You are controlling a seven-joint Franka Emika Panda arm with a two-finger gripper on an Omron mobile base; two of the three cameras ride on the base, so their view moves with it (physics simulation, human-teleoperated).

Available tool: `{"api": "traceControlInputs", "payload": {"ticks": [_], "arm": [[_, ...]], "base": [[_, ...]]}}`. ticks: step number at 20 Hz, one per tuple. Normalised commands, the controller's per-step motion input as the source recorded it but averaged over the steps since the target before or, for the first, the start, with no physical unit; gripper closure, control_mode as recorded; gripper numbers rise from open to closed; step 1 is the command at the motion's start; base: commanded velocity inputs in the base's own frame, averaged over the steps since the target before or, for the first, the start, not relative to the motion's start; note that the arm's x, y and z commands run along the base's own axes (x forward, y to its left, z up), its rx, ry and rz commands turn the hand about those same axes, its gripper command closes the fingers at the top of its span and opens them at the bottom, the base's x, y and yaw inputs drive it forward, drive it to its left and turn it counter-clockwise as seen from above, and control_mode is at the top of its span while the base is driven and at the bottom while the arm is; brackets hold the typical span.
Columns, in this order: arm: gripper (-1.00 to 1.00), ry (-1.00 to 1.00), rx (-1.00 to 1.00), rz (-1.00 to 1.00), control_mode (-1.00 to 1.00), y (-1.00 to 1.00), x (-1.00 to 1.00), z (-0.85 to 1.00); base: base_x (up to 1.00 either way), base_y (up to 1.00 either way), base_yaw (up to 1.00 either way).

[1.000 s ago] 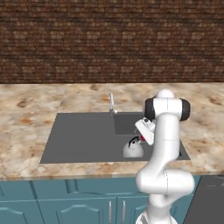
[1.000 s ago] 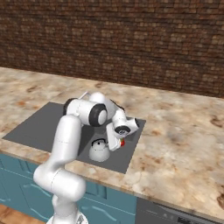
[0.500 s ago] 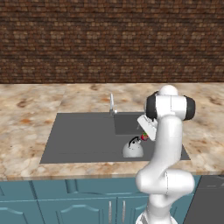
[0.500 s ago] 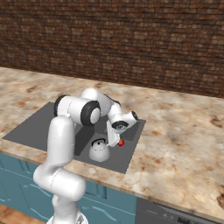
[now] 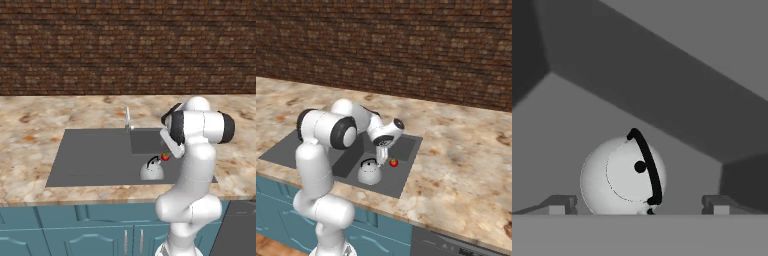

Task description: Open the cabinet, pick the kettle from the cabinet, and place it in the sink.

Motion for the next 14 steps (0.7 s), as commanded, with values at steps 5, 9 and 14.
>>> {"api": "traceControlInputs", "payload": {"ticks": [5,9,14], "arm": [[-1.0,-0.05,-0.08,-0.39,-1.0,0.11,-0.29,0.42],[-1.0,0.0,-0.06,-0.32,-1.0,0.15,-0.24,0.43],[-1.0,0.04,-0.02,-0.3,-1.0,0.11,-0.11,0.37]], "base": [[0.0,0.0,0.0],[0.0,0.0,0.0],[0.0,0.0,0.0]]}}
